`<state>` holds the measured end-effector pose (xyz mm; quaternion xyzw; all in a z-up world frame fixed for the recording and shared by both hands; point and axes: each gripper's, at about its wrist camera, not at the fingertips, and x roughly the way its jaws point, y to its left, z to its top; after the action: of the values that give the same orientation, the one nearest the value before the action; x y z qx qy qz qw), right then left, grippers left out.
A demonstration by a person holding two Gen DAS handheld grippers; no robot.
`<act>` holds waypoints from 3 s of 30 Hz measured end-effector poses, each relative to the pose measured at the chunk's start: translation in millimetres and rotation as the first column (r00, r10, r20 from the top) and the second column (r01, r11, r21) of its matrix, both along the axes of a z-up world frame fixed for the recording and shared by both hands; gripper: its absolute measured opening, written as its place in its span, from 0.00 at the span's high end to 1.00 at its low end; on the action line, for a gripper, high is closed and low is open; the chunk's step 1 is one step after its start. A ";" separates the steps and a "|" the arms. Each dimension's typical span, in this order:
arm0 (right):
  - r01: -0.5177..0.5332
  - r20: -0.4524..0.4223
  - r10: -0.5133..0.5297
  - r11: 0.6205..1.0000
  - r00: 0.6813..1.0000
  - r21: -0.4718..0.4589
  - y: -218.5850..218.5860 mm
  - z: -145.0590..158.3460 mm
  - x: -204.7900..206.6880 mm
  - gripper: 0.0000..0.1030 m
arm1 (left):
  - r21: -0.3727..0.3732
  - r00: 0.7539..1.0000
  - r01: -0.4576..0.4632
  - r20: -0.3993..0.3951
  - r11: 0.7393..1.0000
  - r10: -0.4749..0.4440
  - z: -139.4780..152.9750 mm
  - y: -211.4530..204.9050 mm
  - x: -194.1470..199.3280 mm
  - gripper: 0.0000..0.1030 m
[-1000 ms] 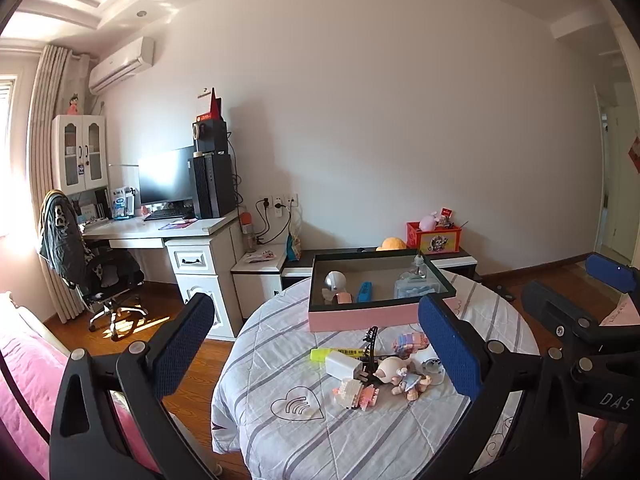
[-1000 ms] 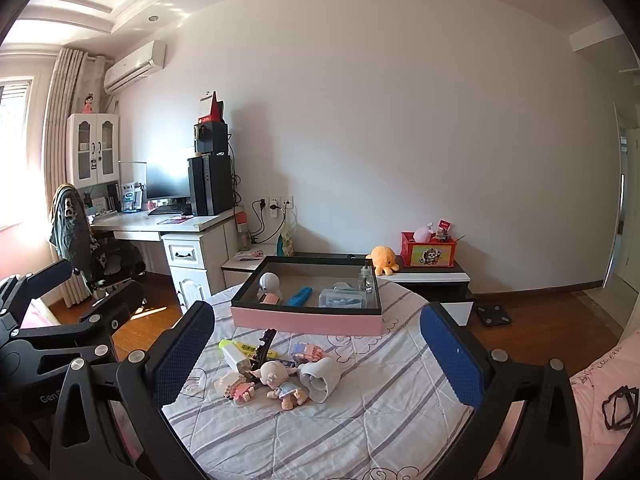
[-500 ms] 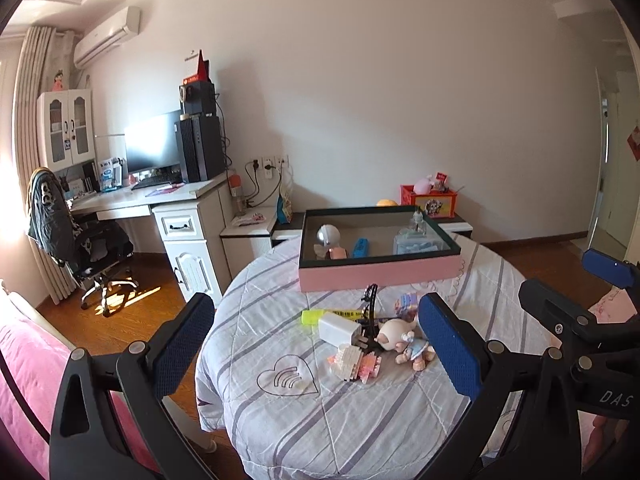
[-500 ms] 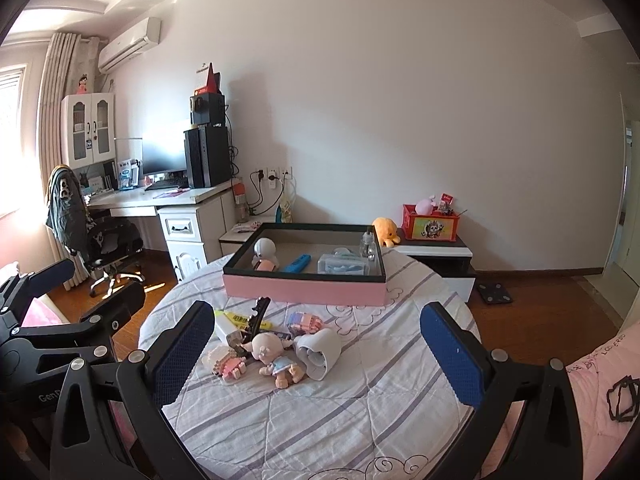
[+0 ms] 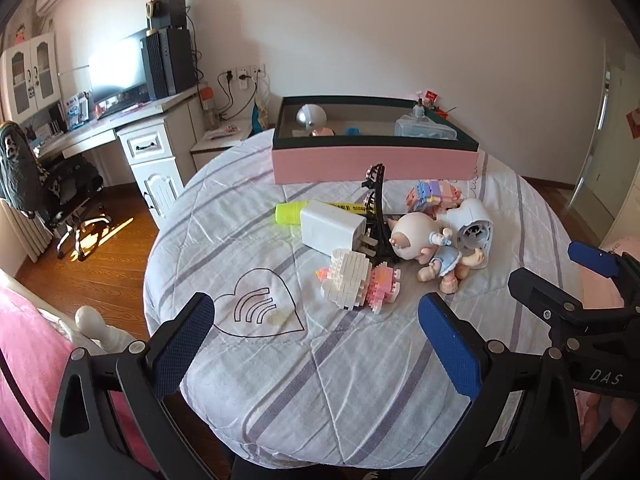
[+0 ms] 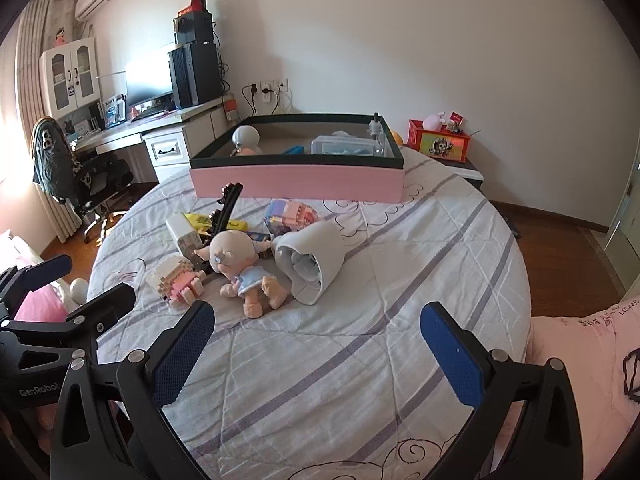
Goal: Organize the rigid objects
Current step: 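Grasp the white-pink brick figure with the left gripper while the right grasps the white cup-shaped cover, then carry the brick figure and white cover into the pink box and open both grippers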
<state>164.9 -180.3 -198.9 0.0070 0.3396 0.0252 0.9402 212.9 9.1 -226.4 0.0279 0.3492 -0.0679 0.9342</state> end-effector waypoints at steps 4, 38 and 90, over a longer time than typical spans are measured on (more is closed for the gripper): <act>0.008 -0.031 -0.008 1.000 0.999 0.006 -5.4 -9.3 12.2 0.00 | -0.005 0.999 0.026 -0.032 1.000 -0.026 -13.8 -5.5 12.7 0.00; -0.146 -0.156 0.169 0.978 0.973 0.148 -12.6 -38.9 110.0 0.39 | -0.022 0.996 0.069 -0.059 0.997 -0.070 -36.3 -1.5 46.4 0.39; -0.161 -0.183 0.161 0.987 0.970 0.016 -17.5 26.2 357.7 0.39 | 0.094 0.974 0.166 -0.169 0.982 -0.148 43.0 -62.5 354.4 0.39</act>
<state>522.7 -197.7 -172.7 -0.0178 0.4245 0.1009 0.8996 567.3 -53.4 -183.4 0.1001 0.4234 -0.1248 0.8917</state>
